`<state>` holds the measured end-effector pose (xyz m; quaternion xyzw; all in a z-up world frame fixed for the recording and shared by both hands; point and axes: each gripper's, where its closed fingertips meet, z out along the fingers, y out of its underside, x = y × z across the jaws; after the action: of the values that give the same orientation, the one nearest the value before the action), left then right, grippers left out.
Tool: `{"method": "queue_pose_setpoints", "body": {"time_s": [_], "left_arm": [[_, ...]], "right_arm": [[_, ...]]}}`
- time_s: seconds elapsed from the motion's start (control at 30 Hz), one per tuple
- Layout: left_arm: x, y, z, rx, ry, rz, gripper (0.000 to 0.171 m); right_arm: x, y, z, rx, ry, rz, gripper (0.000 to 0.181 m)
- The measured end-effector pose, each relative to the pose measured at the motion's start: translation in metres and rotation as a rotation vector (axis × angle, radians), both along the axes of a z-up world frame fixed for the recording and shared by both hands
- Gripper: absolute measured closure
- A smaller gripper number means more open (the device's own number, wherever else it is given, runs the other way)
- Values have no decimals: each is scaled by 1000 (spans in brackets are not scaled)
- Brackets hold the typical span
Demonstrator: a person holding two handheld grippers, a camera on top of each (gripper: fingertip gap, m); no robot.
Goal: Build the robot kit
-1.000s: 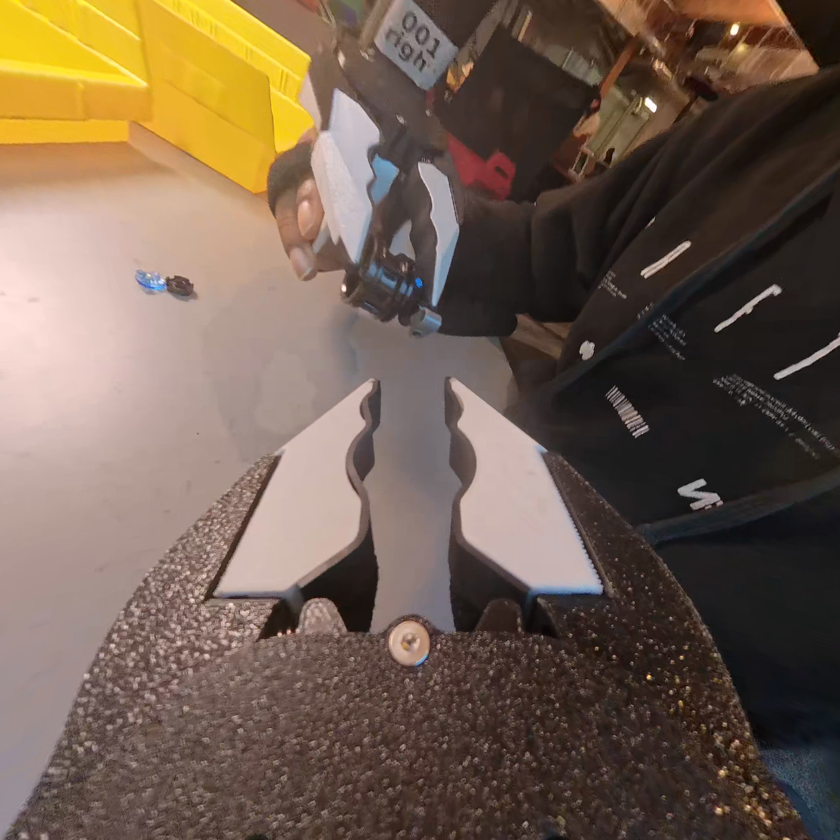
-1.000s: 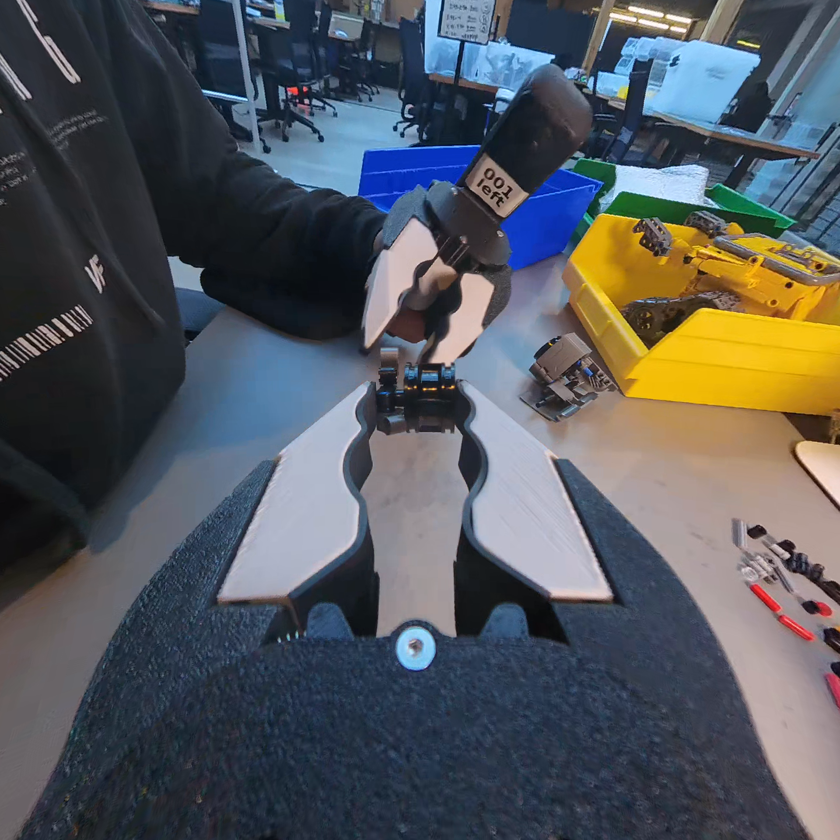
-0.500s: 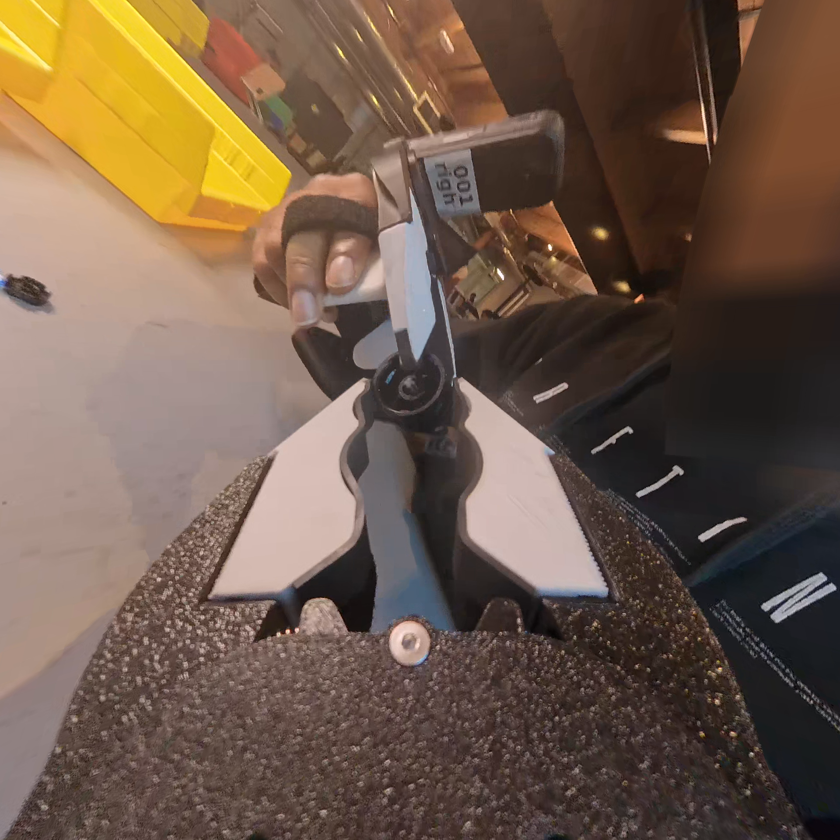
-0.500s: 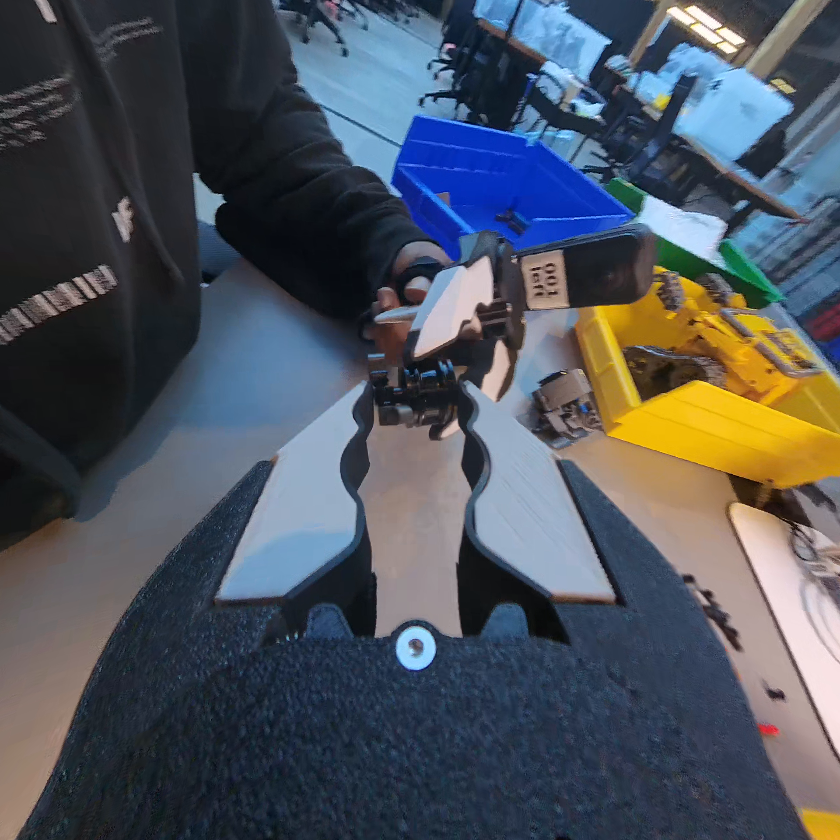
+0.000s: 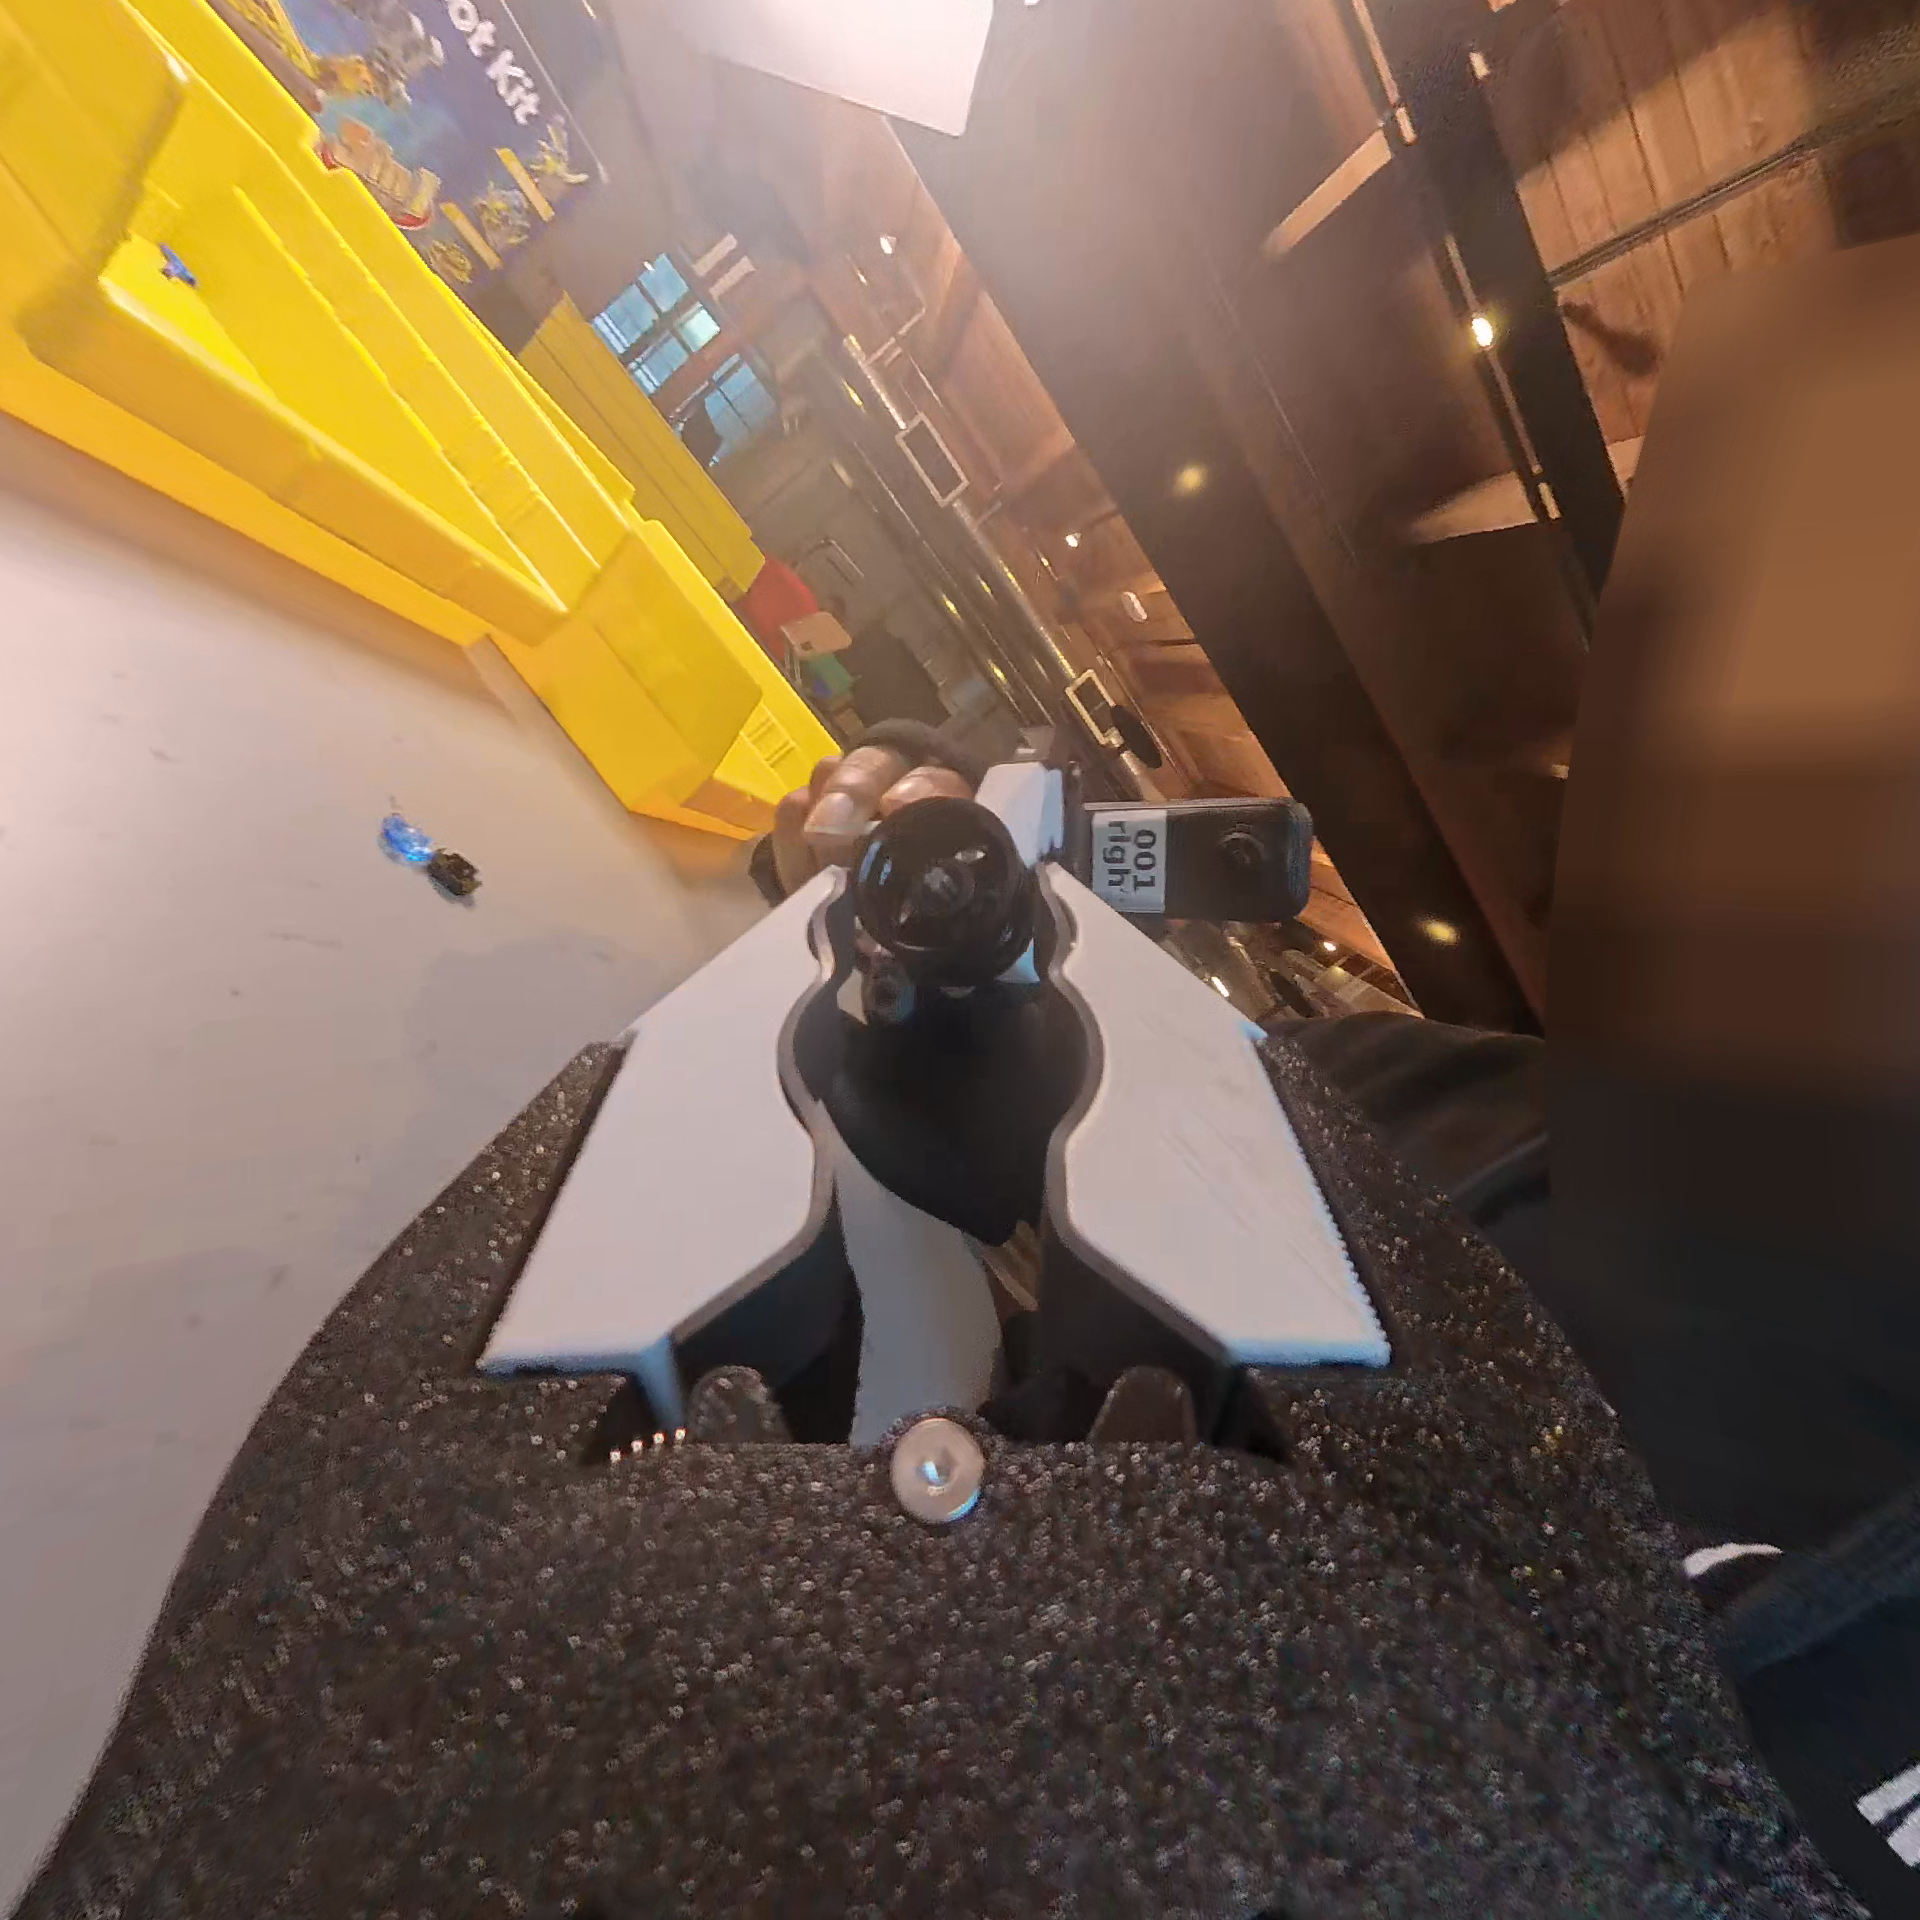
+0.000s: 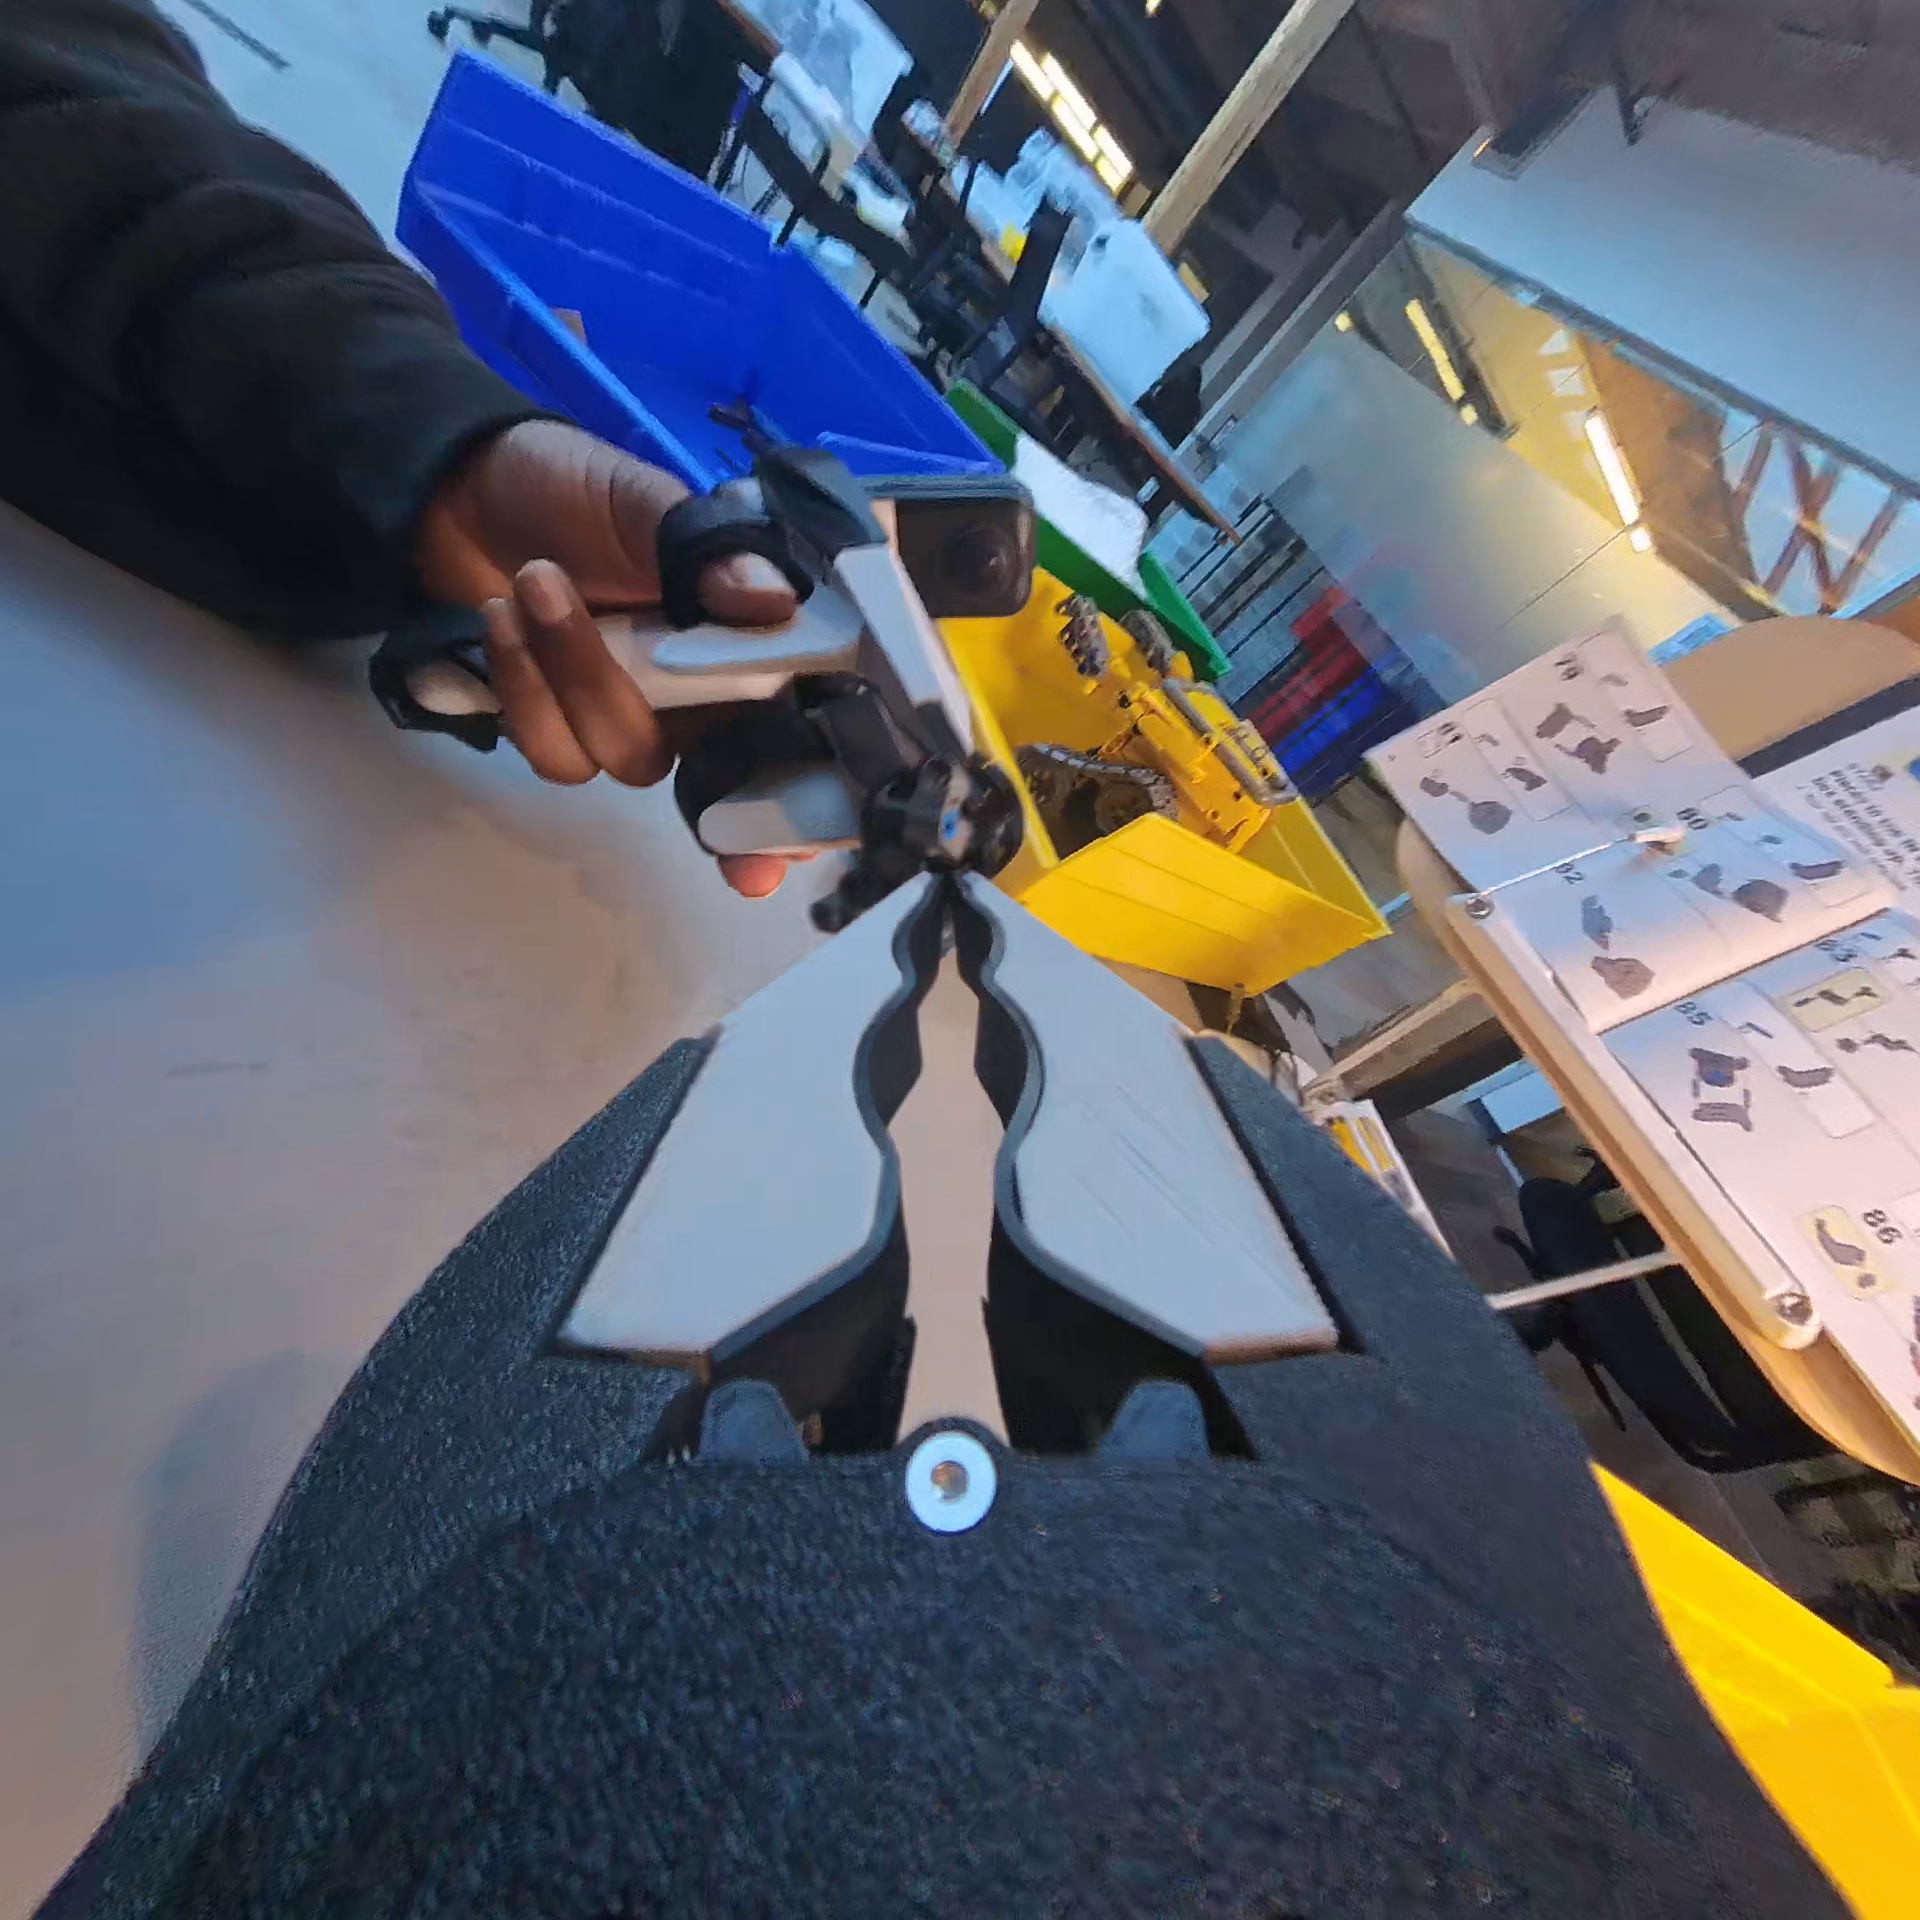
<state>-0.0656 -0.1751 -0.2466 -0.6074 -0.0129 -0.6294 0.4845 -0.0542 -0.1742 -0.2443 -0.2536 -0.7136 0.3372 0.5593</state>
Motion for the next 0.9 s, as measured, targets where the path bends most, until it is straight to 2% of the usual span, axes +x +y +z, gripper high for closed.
{"method": "queue_pose_setpoints", "body": {"time_s": [0.13,0.27,0.33,0.37,0.47,0.53,0.63,0.73,0.83,0.9], "left_arm": [[-2,0,2,3,-1,17,139],[2,3,-7,-38,50,26,138],[5,4,-13,-72,52,22,139],[6,5,-16,-89,52,21,138],[8,5,-23,-129,56,6,139],[9,4,-21,-129,40,-13,139],[11,-2,-14,-80,36,-53,138],[13,-10,-2,15,85,-77,125],[21,-17,10,98,100,-94,113],[29,-22,15,122,85,-134,114]], "right_arm": [[1,-1,0,-16,-41,18,138],[-3,-6,-5,76,-18,1,141],[-6,-8,-13,161,-23,-11,147],[-7,-8,-16,186,-23,-16,157],[-6,-5,-20,166,-43,-12,161],[-4,-5,-18,36,-46,19,161],[1,-7,-8,-303,-74,122,162],[8,-10,11,-654,-92,259,161],[10,-14,18,-810,-104,341,162],[9,-18,17,-851,-117,367,162]]}}
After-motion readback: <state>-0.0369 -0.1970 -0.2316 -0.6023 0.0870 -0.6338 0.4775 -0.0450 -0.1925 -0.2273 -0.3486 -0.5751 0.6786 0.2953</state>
